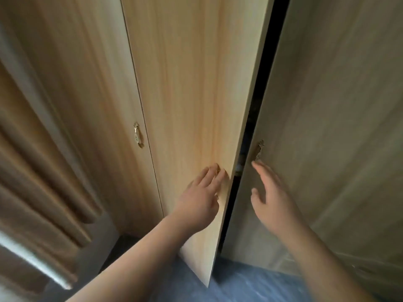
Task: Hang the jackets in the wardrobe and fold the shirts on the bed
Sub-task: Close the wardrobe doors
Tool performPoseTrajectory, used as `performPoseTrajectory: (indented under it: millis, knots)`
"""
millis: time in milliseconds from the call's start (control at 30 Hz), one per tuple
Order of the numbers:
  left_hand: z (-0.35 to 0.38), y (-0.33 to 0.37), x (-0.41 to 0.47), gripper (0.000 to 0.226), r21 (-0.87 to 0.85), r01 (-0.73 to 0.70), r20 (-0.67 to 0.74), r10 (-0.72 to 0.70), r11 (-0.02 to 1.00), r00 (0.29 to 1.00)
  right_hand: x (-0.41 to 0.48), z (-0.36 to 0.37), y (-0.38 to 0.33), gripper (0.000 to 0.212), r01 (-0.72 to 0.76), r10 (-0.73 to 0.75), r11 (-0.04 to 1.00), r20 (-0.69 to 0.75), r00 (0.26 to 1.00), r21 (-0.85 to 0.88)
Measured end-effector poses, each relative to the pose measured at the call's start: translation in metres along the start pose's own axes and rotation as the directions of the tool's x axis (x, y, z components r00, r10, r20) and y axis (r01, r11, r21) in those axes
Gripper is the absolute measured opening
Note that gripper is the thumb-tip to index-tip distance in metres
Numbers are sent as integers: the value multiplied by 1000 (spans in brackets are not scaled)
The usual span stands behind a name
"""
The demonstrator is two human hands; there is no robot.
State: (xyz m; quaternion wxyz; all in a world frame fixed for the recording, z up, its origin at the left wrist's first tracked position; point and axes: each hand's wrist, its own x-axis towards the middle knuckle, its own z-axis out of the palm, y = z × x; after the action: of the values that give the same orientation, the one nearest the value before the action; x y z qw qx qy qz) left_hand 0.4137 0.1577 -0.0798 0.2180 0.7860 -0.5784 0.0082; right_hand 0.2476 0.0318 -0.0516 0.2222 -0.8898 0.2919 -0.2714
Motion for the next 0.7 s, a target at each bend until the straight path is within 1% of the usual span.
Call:
performPoseTrajectory:
  millis: [67,167,233,300,433,533,700]
  knots:
    - [16,9,38,74,25,7,-7,-7,1000,1000,25,-13,26,63,73,-76,994,-34,997,-76]
    - [39,17,85,76,64,58,9,-59,996,998,63,-26,57,66,201,-211,953,-17,977,-225]
    - [52,19,105,81,63,92,30,-94,994,995,86,-30,72,66,273,-286,888,19,958,-370]
    - [63,22,120,86,59,111,23,-113,992,993,106,-29,84,65,308,-325,813,54,944,-493]
    - [77,25,145,91,15,185,-27,-185,983,982,140,-21,101,67,365,-376,743,102,921,-561]
    - [85,27,160,93,6,211,-30,-211,977,977,161,-14,105,69,403,-416,712,116,902,-576]
    - [90,24,179,94,2,240,-40,-239,971,970,181,-11,111,72,389,-399,652,141,906,-651]
